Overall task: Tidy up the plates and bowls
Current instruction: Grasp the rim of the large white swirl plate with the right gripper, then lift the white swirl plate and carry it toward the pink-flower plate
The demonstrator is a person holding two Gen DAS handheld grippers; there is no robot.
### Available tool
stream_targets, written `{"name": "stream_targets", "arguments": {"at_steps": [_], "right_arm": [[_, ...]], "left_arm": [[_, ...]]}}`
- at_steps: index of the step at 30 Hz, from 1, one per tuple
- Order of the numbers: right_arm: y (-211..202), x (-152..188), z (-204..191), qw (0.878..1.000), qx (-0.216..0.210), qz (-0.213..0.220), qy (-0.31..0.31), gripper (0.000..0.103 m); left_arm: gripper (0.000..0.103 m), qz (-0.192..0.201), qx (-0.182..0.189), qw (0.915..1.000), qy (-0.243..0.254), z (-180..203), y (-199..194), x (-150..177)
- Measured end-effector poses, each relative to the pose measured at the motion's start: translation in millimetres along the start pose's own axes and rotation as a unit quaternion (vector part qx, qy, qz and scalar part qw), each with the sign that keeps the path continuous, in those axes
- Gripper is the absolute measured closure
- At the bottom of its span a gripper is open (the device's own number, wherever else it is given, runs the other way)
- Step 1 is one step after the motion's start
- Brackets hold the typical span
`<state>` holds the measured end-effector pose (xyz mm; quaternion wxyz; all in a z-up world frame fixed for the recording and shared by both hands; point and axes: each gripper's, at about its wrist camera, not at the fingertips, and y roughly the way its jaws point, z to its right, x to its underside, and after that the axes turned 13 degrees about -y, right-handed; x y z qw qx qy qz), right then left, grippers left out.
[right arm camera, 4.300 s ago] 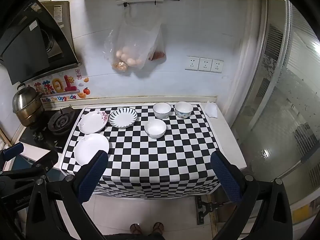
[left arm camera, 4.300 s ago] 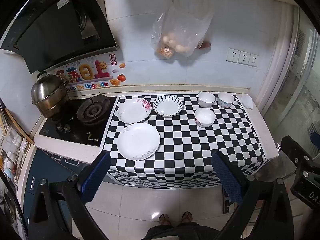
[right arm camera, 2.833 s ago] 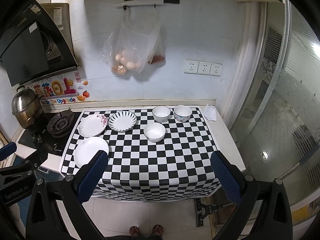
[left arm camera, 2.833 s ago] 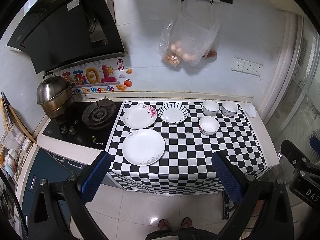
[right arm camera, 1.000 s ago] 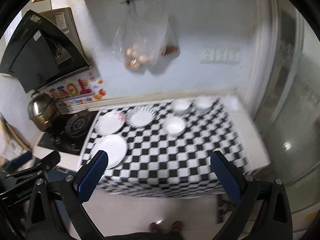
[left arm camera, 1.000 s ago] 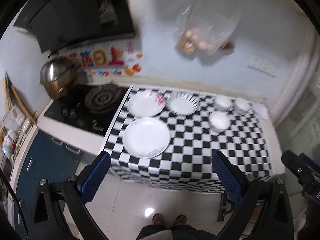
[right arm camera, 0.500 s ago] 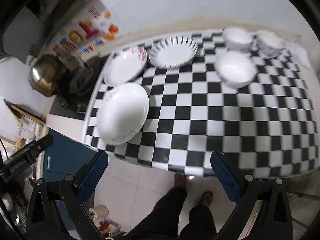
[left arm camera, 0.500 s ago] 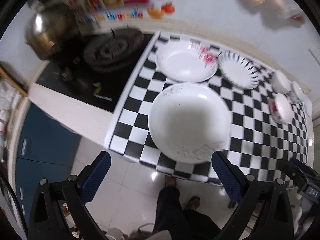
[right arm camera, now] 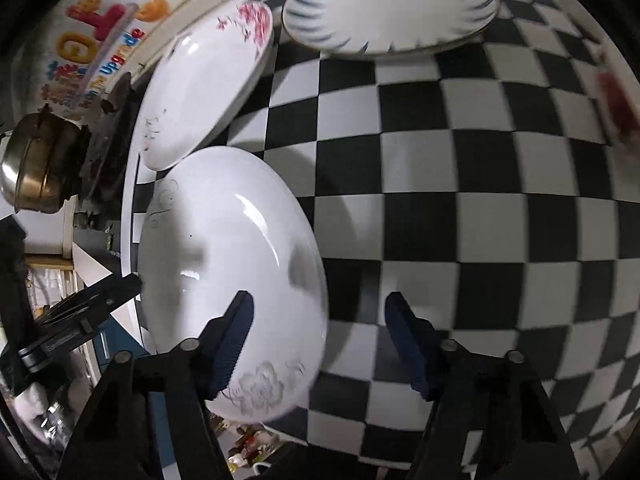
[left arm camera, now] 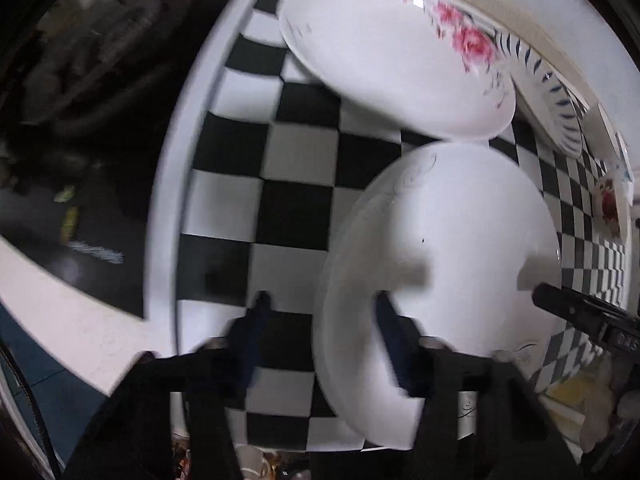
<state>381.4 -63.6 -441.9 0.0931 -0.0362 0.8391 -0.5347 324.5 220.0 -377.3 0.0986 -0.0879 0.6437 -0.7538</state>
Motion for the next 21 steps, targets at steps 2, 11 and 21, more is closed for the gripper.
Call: {"name": "stream_targets", "arguments": {"at_steps": [2, 11, 21], "right_arm": [[8.8, -4.8, 0.1, 1.0, -0.003, -0.008, 0.005, 0.057], [8.2, -1.1, -2.0, 1.0, 0.009, -0.016, -0.004, 0.085], [-51.0, 21.9, 49.4, 0.999, 0.012, 0.022, 0.028, 0.085]], "left_arm": [[0.075, -0.006, 0.02, 0.9997, 0.008, 4.7, 2.0, 0.8], [0.075, 0.011, 0.011, 0.9994, 0.032, 27.9, -13.6, 19.0], [0.075, 0.02, 0.028, 0.9971, 0.068, 96.9, -34.8, 37.0]]}}
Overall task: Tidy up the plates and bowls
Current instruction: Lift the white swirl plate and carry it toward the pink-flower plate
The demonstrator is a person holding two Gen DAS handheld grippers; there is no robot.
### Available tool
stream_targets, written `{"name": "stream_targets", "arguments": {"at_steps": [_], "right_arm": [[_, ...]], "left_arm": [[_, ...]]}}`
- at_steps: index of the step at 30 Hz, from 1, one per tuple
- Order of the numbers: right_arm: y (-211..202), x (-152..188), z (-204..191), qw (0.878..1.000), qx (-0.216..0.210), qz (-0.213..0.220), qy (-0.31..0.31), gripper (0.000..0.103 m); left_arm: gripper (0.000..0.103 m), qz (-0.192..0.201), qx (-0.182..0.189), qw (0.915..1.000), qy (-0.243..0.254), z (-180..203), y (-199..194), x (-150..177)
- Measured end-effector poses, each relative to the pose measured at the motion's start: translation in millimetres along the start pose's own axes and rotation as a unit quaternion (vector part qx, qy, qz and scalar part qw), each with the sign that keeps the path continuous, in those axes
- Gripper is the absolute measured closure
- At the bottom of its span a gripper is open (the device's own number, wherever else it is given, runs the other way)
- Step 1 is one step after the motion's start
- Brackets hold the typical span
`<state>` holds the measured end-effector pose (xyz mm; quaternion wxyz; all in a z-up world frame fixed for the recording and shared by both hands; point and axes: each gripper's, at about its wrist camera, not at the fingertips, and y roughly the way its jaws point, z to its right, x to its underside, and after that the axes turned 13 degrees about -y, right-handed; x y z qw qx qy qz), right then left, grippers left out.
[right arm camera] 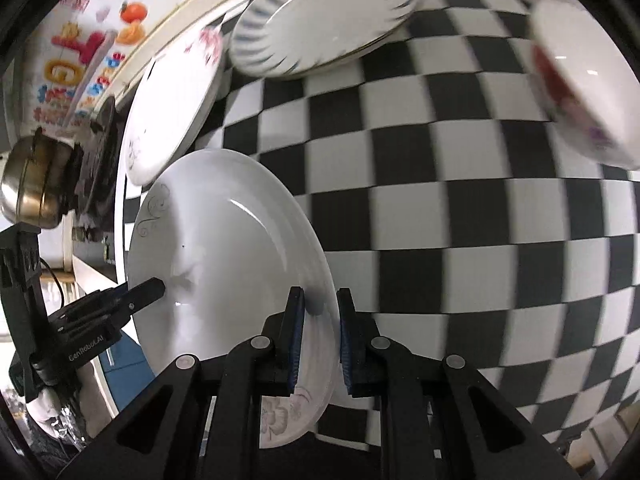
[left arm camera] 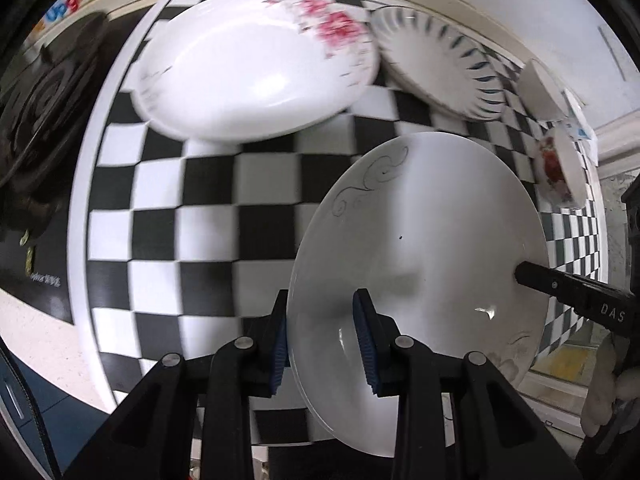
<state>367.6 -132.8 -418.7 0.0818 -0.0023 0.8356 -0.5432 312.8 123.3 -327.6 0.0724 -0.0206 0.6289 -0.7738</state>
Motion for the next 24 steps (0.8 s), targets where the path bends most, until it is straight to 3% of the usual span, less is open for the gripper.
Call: {"name": "stream_targets", "arguments": {"at_steps": [6, 12, 24], "right_arm": [[-33.7, 9.6, 45.7, 1.0, 0.004, 0.015, 0.011, 0.085], [-41.5, 14.0, 84.7, 1.0, 0.01, 0.012, 0.025, 0.085], [-36.1, 3.5, 112.3, 1.0, 0.007, 0.006, 0.025, 0.085]], "left_arm": [[0.075, 0.001, 0.006, 0.9999, 0.015, 41.8, 9.4, -5.4], [0.075, -0.01, -0.001, 0.9997, 0.02, 70.6, 30.9, -9.8], [0.075, -0.015, -0.02, 0.9996, 0.007, 79.0, 38.2, -10.4]]}}
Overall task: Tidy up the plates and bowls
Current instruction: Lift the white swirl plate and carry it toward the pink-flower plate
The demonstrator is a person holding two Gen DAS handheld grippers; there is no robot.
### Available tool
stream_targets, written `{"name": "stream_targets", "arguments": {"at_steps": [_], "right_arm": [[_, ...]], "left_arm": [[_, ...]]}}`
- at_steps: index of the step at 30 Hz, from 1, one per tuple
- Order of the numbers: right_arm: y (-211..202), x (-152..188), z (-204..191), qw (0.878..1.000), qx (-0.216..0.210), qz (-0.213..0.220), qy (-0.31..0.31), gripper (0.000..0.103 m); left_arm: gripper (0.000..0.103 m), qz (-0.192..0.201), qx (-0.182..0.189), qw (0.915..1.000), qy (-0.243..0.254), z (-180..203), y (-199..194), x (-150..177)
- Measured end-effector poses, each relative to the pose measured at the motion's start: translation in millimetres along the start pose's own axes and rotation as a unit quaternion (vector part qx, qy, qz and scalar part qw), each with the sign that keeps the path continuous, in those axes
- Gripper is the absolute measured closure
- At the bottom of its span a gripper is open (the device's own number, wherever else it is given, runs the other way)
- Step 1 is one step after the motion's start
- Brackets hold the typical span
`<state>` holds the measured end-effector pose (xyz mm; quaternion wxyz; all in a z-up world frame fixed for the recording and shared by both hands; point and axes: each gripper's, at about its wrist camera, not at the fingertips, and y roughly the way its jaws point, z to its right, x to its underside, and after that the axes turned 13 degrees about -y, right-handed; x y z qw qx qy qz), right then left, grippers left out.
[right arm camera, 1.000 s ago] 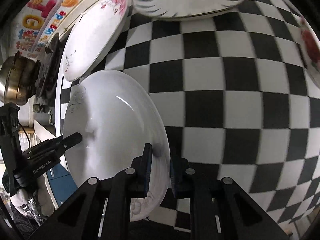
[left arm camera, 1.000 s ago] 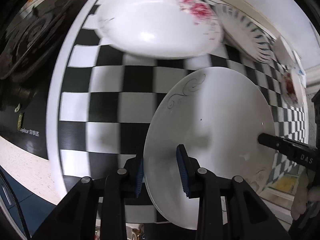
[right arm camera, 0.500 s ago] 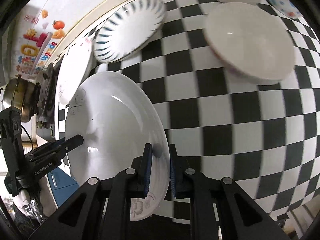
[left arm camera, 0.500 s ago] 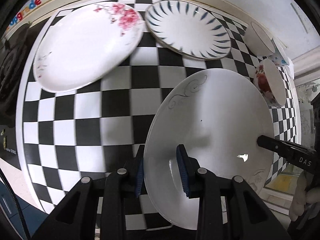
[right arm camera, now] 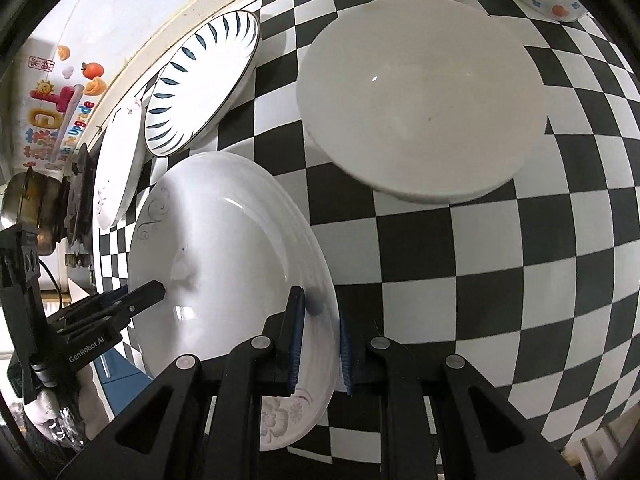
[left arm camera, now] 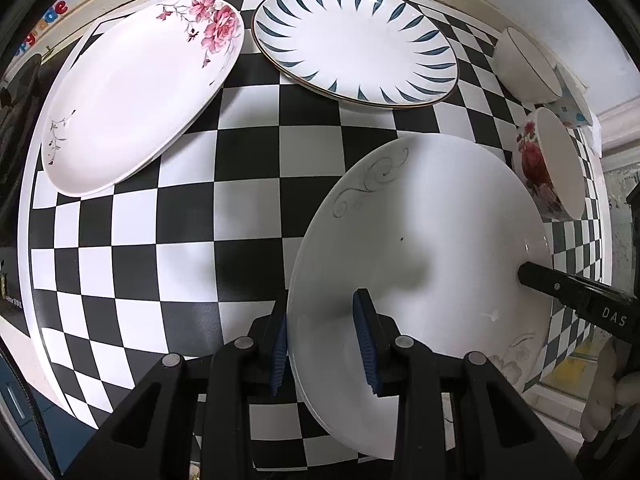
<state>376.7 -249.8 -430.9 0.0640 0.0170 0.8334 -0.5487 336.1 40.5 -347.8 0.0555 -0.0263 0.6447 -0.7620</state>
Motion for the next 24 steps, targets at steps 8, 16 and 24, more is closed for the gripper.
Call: {"name": "stream_targets", "arguments": {"at_steps": [8, 16, 24], "right_arm": [[5.8, -3.7, -0.7, 1.0, -0.004, -0.011, -0.008, 0.085], [13.6, -6.6, 0.8, 0.999, -0.006, -0.033, -0.01, 0.085], [-33.2, -3.0, -17.0, 0.999, 0.003, -0.034, -0.016, 0.077]], "left_arm": [[0.075, -0.004, -0.013, 0.9998, -0.011, 4.0, 6.9, -0.4], [0.075, -0.018, -0.018, 0.9993, -0.027, 2.4, 15.7, -0.4], [0.067, 0.046, 0.003, 0.9933, -0.106, -47.4, -62.1, -7.5]]}}
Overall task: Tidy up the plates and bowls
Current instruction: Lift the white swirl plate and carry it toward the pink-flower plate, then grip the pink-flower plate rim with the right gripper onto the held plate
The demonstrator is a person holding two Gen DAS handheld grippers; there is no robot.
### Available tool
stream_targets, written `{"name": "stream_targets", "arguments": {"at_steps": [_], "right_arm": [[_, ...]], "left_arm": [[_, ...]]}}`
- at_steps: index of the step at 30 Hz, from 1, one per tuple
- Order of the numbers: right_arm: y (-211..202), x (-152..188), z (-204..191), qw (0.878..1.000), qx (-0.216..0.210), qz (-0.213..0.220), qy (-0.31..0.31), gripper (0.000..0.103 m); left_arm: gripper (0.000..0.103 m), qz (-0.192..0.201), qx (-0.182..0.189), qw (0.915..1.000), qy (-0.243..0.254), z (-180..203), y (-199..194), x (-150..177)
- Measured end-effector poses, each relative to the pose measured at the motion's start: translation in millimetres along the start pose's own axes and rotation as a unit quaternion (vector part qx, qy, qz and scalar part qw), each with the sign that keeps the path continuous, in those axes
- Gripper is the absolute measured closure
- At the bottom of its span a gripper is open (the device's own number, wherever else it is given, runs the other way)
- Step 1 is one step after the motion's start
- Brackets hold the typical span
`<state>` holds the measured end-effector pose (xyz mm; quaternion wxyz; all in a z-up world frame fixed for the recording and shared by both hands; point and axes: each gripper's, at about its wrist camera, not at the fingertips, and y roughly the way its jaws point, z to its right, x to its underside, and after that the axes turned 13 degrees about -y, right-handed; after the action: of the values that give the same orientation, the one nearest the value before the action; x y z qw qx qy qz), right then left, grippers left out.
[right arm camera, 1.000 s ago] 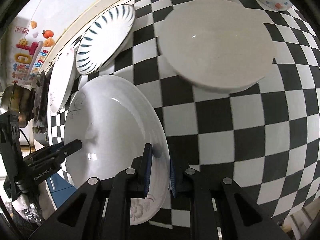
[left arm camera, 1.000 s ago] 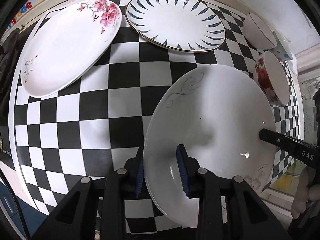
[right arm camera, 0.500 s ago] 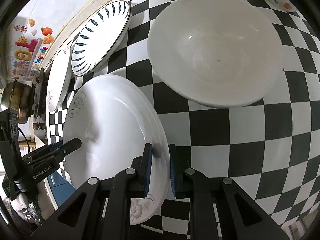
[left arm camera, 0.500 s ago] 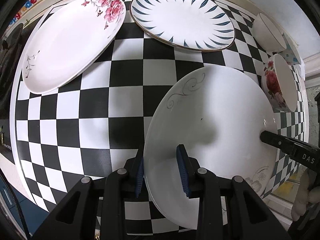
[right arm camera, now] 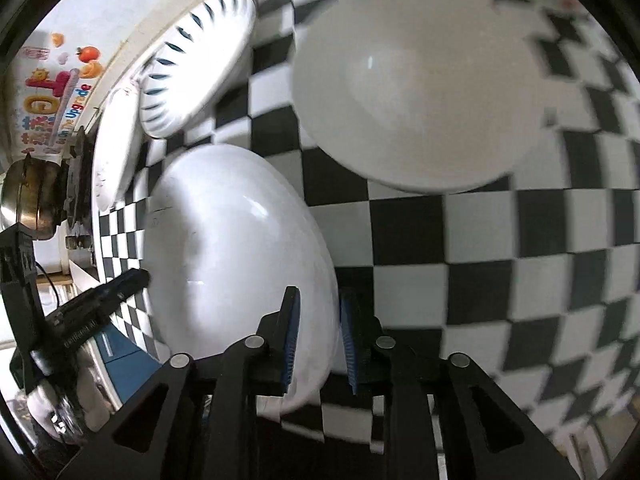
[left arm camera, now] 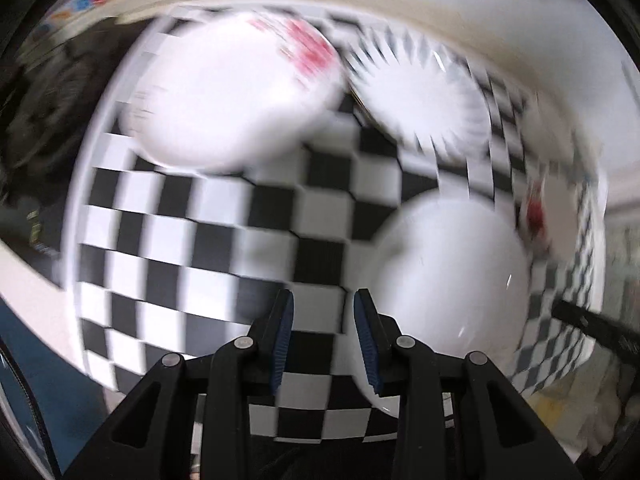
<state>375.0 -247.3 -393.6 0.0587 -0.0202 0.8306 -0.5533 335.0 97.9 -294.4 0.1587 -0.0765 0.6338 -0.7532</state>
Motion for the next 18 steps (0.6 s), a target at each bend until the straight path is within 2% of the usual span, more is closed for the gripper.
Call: {"name": "stream_targets", "arguments": {"at_steps": [1, 2, 3, 4, 6, 8, 10, 12, 14, 16, 18], "right_arm": [[-15.7, -2.4, -10.4, 1.0, -0.005, 0.012, -0.011, 0.074], [-33.1, -9.7, -24.5, 0.999, -0.012, 0.028, -0.027, 0.071], [-44.9, -19.3, -37.4, 0.998, -0.019, 0.041, -0.038, 0.06], [-54.8, -32.2, -51.2, 0.997, -0.029, 0.056, -0.049, 0.048], [-64.8, -74.5, -87.2, 0.989, -0.07, 0.094, -0.09, 0.031], [-50.4, -129.8, -125.7, 0.979, -0.086, 0.107, -0.153, 0.029], [-20.5, -178.8, -154.0, 0.974, -0.065, 0.086, -0.198, 0.029], [21.1, -229.0, -178.3, 0.971, -0.03, 0.057, -0.229, 0.029], [56.4, -265.5, -197.8, 0.964, -0.008, 0.037, -0.264, 0.03], [95.1, -295.0, -213.7, 0.956, -0.015, -0.009, -0.294, 0.033], [122.3, -311.4, -218.9, 0.952, -0.005, -0.041, -0.303, 0.036]], "left_arm": [[0.064, 0.013, 0.006, 0.9997, -0.018, -10.4, -11.0, -8.2], [0.056, 0.028, 0.012, 0.9987, -0.04, -25.0, -19.8, -18.8], [0.048, 0.039, 0.018, 0.9974, -0.058, -37.5, -24.7, -30.2], [0.046, 0.047, 0.021, 0.9961, -0.071, -49.4, -24.4, -38.5], [0.046, 0.058, 0.018, 0.9915, -0.115, -77.9, -17.0, -64.0], [0.046, 0.047, 0.031, 0.9858, -0.159, -104.2, -1.4, -84.7], [0.046, 0.033, 0.043, 0.9795, -0.194, -123.5, 13.1, -101.1], [0.046, 0.039, 0.04, 0.9754, -0.213, -135.7, 23.9, -115.0], [0.046, 0.042, 0.033, 0.9742, -0.219, -139.0, 32.9, -128.4], [0.046, 0.035, 0.04, 0.9718, -0.23, -144.2, 42.0, -135.2], [0.046, 0.024, 0.049, 0.9706, -0.234, -147.3, 53.9, -142.4]]}}
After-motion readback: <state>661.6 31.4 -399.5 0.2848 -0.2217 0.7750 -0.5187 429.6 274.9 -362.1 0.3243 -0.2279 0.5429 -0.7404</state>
